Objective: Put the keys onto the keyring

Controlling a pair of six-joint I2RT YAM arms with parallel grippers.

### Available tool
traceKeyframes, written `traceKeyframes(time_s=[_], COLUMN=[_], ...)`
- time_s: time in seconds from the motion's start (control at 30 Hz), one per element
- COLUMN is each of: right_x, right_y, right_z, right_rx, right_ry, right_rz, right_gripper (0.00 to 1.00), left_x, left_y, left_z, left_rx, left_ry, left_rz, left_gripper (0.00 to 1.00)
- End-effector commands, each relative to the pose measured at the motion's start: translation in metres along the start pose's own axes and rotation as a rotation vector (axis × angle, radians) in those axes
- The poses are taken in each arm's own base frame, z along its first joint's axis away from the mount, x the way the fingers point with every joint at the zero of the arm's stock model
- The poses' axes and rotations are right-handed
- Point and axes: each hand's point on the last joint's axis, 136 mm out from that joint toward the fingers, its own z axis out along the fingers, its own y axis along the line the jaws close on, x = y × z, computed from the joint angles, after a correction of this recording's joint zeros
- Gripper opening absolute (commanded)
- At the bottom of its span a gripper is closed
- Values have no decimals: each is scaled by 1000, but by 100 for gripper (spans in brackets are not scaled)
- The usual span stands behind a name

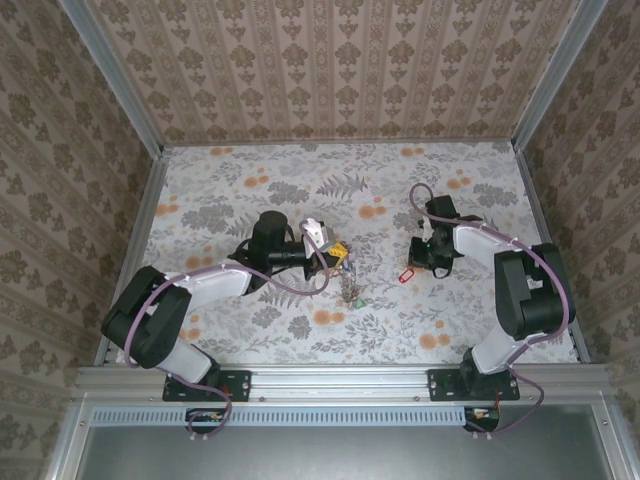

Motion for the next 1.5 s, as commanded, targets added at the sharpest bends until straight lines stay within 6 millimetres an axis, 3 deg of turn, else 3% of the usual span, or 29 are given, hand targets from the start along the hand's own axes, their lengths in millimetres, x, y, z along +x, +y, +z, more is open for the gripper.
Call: traceKeyframes(time_s=[0.0, 0.47, 1.13, 1.33, 1.47], right_x=[0, 13, 12, 7, 0], right_y=[3, -7, -2, 1, 18], right_z=[-2, -1, 5, -7, -30], right_rx=[-7, 42, 23, 30, -40], right_ry=[11, 52, 60, 14, -90], right_rz=[-16, 7, 17, -24, -111], right_gripper=[17, 23, 16, 5, 3], left_x=[-20, -22, -23, -23, -21], left_y=[1, 1, 2, 3, 5], left_z=[-2, -1, -1, 0, 1], left_rx=[16, 20, 21, 15, 9], left_ry=[-53, -58, -60, -60, -65], left_rz=[42, 46, 41, 41, 35], left_gripper=[0, 0, 0, 0, 0])
